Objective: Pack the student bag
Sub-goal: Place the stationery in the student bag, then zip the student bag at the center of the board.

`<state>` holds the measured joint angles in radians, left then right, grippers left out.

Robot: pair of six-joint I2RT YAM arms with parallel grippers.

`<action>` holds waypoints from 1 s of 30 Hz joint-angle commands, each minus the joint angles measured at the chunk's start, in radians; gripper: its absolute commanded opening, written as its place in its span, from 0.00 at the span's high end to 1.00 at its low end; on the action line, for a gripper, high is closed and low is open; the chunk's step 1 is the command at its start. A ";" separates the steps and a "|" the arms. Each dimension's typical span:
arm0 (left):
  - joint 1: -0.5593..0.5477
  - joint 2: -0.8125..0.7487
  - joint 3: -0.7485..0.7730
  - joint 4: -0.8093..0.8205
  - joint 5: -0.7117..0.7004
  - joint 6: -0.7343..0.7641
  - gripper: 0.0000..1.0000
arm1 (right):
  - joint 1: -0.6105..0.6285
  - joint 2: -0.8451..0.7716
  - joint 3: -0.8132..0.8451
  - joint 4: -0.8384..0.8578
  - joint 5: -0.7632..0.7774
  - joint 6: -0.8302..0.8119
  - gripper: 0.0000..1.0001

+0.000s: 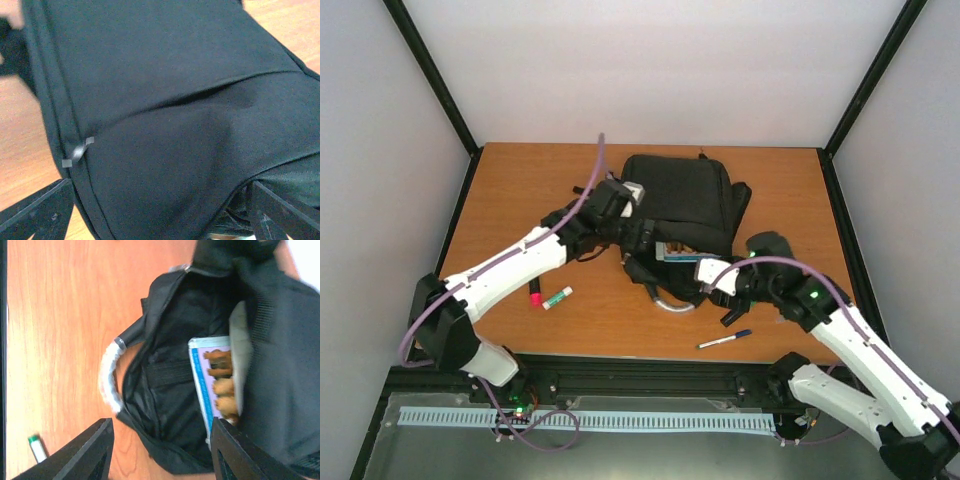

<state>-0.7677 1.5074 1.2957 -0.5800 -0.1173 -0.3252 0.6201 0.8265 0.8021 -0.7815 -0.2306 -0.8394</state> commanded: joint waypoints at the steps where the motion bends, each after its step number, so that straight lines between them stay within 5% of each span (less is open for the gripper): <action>1: 0.085 -0.105 -0.090 0.055 0.067 -0.129 0.07 | -0.123 -0.028 0.139 -0.087 -0.281 0.103 0.46; 7: 0.085 -0.290 -0.306 0.206 0.125 -0.080 0.09 | -0.234 0.112 0.293 -0.050 -0.443 0.219 0.48; 12: 0.085 -0.401 -0.439 0.257 0.086 -0.127 0.08 | -0.237 0.294 0.281 0.153 -0.329 0.360 0.49; 18: 0.087 -0.449 -0.546 0.230 0.002 -0.200 0.13 | -0.237 0.518 0.303 0.236 -0.291 0.415 0.49; 25: 0.106 -0.426 -0.592 0.274 -0.047 -0.249 0.07 | -0.237 0.646 0.206 0.346 -0.170 0.448 0.50; 26: 0.110 -0.409 -0.585 0.276 -0.043 -0.241 0.10 | -0.238 0.663 0.200 0.351 -0.146 0.450 0.50; 28: 0.111 -0.374 -0.575 0.272 -0.073 -0.214 0.32 | -0.251 0.703 0.192 0.359 -0.110 0.452 0.50; 30: 0.114 -0.354 -0.589 0.292 -0.127 -0.203 0.38 | -0.276 0.746 0.193 0.367 -0.051 0.456 0.50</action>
<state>-0.6659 1.1137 0.6918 -0.3370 -0.1539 -0.5396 0.3840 1.5120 1.0058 -0.4702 -0.4015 -0.4084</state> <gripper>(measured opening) 0.664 0.501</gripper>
